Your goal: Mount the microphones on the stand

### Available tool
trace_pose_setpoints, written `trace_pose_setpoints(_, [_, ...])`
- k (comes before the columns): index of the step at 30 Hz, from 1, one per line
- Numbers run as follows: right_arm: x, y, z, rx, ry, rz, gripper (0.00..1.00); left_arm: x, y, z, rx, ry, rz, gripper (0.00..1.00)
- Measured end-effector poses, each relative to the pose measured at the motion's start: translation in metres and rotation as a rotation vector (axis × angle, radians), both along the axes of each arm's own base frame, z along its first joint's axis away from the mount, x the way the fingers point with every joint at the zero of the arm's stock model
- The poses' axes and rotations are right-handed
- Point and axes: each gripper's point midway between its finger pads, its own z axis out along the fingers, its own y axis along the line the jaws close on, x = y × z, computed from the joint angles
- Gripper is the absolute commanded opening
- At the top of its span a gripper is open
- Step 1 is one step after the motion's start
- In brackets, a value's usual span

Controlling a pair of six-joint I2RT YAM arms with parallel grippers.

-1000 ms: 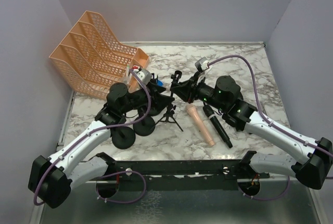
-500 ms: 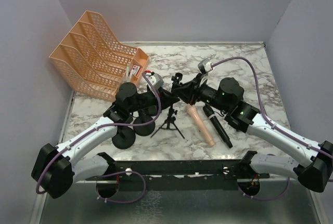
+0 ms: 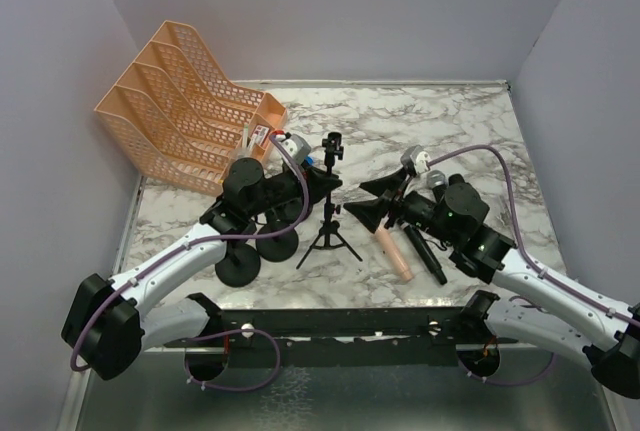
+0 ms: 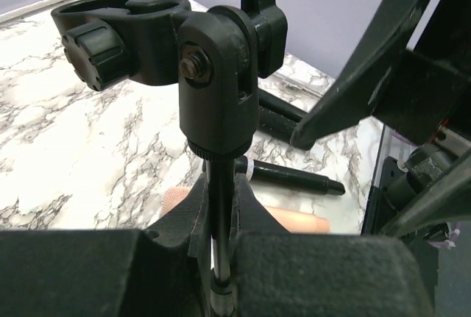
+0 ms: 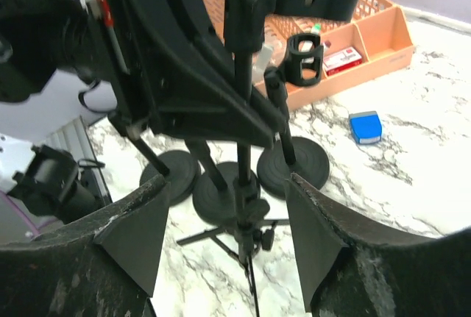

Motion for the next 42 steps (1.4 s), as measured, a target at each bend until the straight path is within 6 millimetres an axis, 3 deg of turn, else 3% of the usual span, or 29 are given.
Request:
trace_pose_setpoints(9, [-0.01,0.002,-0.07,-0.125,-0.039,0.083,0.6,-0.001,-0.001,0.001,-0.01,0.005,-0.008,0.0])
trace_pose_setpoints(15, [-0.008,0.015,-0.087,-0.188,-0.074,0.147,0.6,-0.017,-0.001,-0.002,-0.005,-0.017,-0.077,0.0])
trace_pose_setpoints(26, [-0.021,0.026,-0.088,-0.222,-0.168,0.281,0.43,-0.047,-0.001,0.017,-0.028,-0.118,-0.217,0.0])
trace_pose_setpoints(32, [-0.023,0.028,-0.08,-0.193,-0.202,0.299,0.46,-0.055,-0.003,0.016,-0.024,-0.13,-0.267,0.0])
trace_pose_setpoints(37, [-0.024,0.029,-0.076,-0.186,-0.223,0.306,0.3,-0.057,-0.003,0.016,-0.024,-0.142,-0.283,0.0])
trace_pose_setpoints(42, [-0.027,0.031,-0.079,-0.184,-0.214,0.325,0.2,-0.057,-0.004,0.015,-0.021,-0.14,-0.287,0.0])
